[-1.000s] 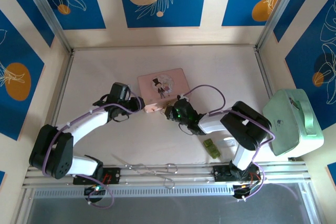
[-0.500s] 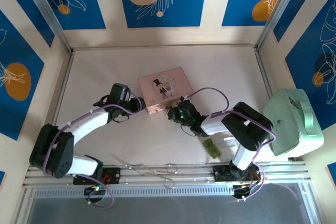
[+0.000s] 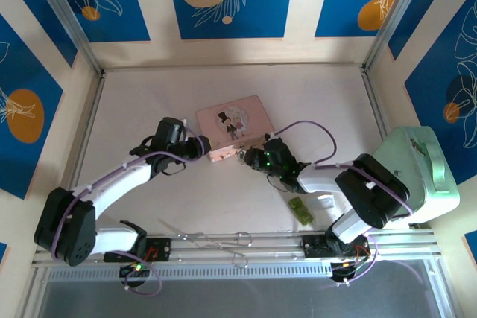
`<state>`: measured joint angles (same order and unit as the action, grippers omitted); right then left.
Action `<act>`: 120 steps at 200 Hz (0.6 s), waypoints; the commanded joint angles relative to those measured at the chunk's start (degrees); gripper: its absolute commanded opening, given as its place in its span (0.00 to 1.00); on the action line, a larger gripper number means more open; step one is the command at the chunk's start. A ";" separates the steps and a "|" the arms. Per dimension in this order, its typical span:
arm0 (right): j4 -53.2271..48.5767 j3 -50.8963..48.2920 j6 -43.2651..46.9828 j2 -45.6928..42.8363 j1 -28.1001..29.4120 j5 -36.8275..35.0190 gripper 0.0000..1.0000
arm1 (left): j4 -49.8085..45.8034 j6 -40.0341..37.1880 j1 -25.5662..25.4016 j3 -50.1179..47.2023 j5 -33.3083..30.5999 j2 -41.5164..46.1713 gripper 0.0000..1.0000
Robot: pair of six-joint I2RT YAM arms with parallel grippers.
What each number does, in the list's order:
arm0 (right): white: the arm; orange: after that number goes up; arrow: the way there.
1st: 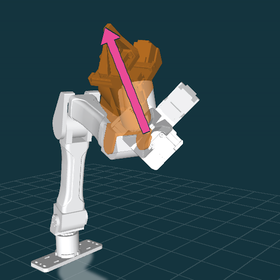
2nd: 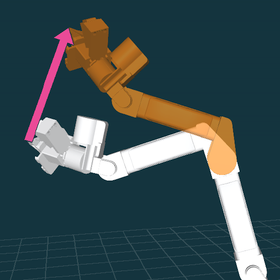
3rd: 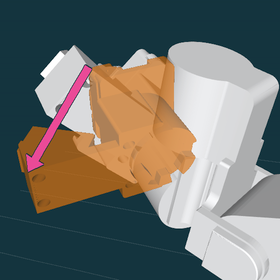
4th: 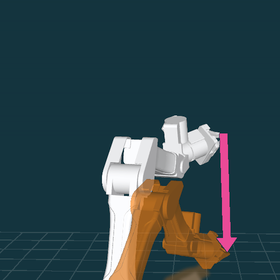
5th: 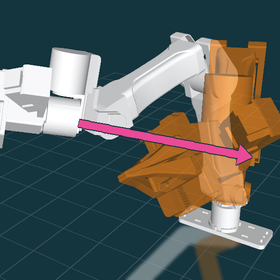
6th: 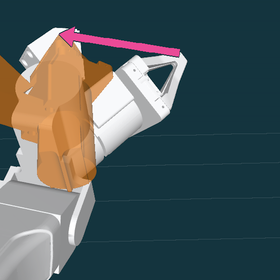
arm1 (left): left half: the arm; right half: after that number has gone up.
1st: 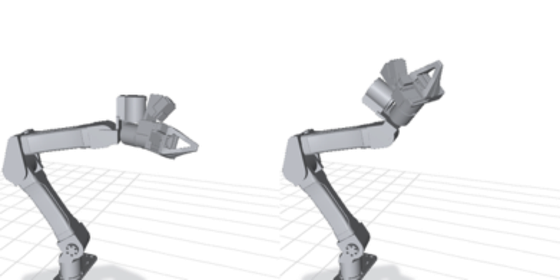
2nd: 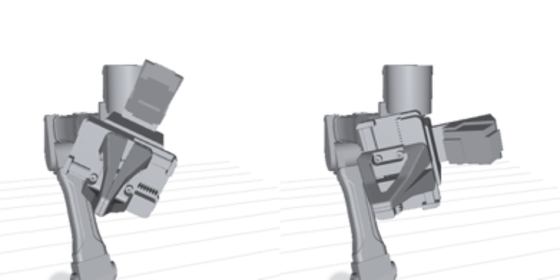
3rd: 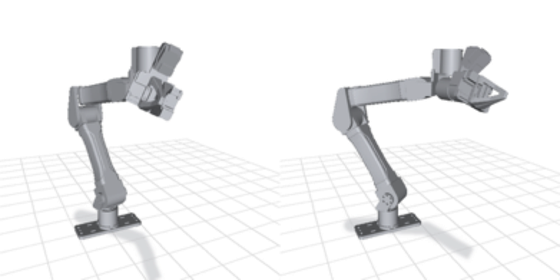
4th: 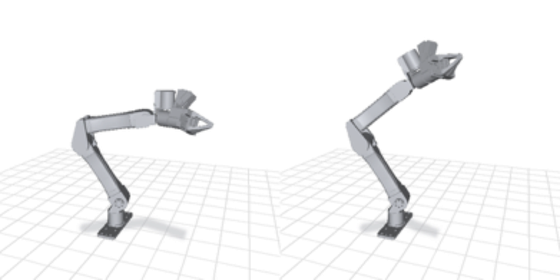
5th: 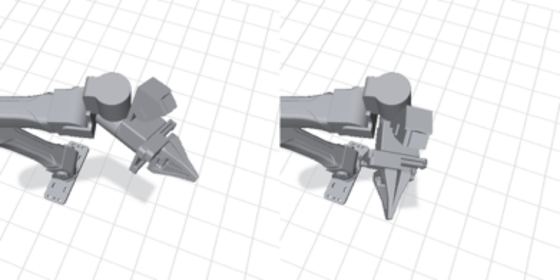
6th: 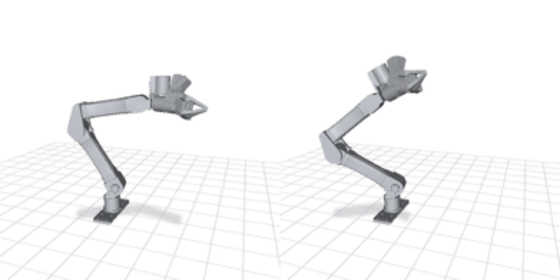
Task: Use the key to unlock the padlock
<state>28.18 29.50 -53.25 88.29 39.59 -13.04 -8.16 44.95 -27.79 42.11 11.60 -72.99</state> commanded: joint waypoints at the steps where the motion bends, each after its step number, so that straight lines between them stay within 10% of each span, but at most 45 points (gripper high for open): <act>1: -2.41 0.52 4.65 -0.27 -0.88 3.79 0.36 | -0.15 0.47 -0.60 0.61 0.36 -0.99 0.51; 120: -4.25 7.84 7.60 8.55 -1.18 2.72 0.09 | -1.00 0.14 -0.69 1.22 -0.43 -1.61 0.50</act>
<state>25.17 34.96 -48.10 96.14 37.60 -10.26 -8.19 45.17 -28.03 42.15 11.57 -74.04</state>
